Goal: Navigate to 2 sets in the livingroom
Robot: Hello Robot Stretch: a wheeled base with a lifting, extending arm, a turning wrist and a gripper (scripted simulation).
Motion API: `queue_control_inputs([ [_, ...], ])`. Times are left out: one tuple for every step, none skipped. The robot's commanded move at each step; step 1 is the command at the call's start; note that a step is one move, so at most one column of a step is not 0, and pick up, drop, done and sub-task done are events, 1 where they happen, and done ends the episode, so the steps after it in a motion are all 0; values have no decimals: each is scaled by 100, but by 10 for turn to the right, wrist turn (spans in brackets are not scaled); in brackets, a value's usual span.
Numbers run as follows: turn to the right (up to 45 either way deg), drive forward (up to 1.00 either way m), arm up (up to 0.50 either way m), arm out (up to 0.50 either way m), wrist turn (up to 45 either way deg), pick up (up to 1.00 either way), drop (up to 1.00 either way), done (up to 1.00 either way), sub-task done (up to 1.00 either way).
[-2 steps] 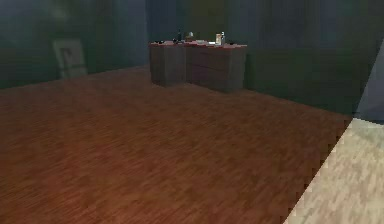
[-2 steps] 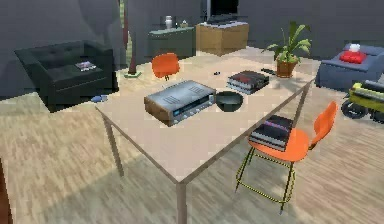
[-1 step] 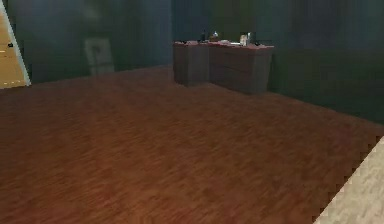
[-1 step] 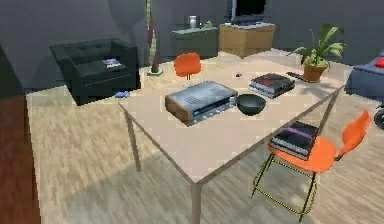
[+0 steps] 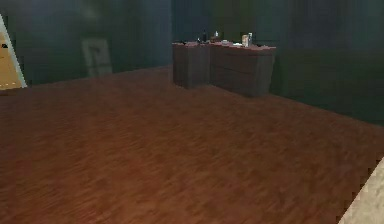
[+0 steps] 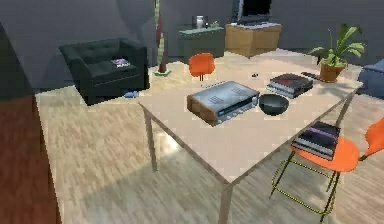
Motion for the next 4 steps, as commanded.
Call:
queue_control_inputs([
  [450, 0, 0, 0, 0, 0, 0, 0, 0],
  [60, 0, 0, 0, 0, 0, 0, 0, 0],
  [0, 100, 0, 0, 0, 0, 0, 0, 0],
  [0, 50, 0, 0, 0, 0, 0, 0, 0],
])
